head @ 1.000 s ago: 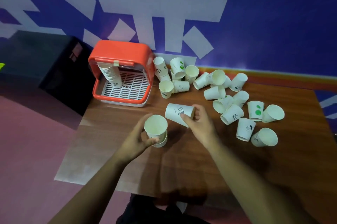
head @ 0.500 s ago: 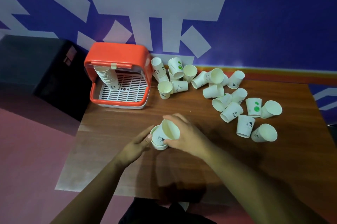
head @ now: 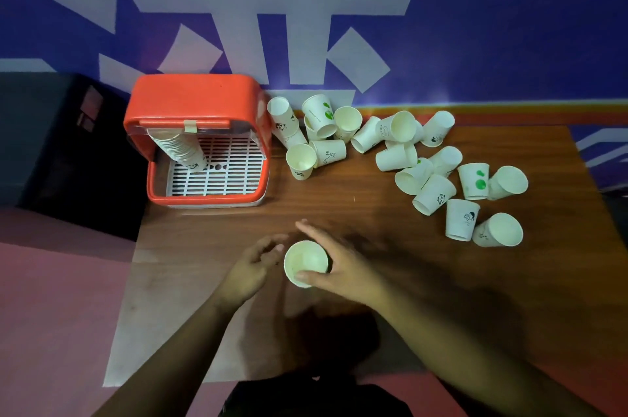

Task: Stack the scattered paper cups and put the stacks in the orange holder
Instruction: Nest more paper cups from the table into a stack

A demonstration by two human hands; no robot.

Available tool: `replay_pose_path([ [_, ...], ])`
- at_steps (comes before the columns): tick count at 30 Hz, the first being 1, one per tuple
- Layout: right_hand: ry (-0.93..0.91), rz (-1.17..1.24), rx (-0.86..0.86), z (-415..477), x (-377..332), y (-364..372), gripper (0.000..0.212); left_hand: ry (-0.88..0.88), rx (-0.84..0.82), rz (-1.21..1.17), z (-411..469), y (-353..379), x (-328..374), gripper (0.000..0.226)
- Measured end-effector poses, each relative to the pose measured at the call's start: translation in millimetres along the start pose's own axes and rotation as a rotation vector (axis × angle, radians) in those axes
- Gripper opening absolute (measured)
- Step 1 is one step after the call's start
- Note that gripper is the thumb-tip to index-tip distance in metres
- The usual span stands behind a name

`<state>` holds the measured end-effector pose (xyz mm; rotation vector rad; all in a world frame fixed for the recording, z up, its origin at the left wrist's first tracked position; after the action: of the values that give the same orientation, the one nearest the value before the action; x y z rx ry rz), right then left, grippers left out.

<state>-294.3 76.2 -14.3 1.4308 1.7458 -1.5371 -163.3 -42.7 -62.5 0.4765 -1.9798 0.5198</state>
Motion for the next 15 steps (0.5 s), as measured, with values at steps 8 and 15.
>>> replay_pose_path([
  [8, 0.409, 0.052, 0.357, 63.8, 40.6, -86.3, 0.052, 0.288, 0.116, 0.568, 113.4, -17.1, 84.6, 0.041],
  [15, 0.537, -0.061, 0.413, 104.2, 79.7, -112.3, 0.056, 0.163, 0.021, 0.907, 187.8, 16.6, 73.6, 0.058],
])
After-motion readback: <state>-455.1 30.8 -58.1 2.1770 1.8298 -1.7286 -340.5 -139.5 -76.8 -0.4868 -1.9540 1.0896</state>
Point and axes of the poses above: each hand's wrist, its own z-axis towards the middle knuckle, its own y-axis out of the palm, x = y × z, the point moved 7 cm from there along z, towards the middle knuckle, and after that the axes turned 4 degrees about y, right-handed, at the moved point
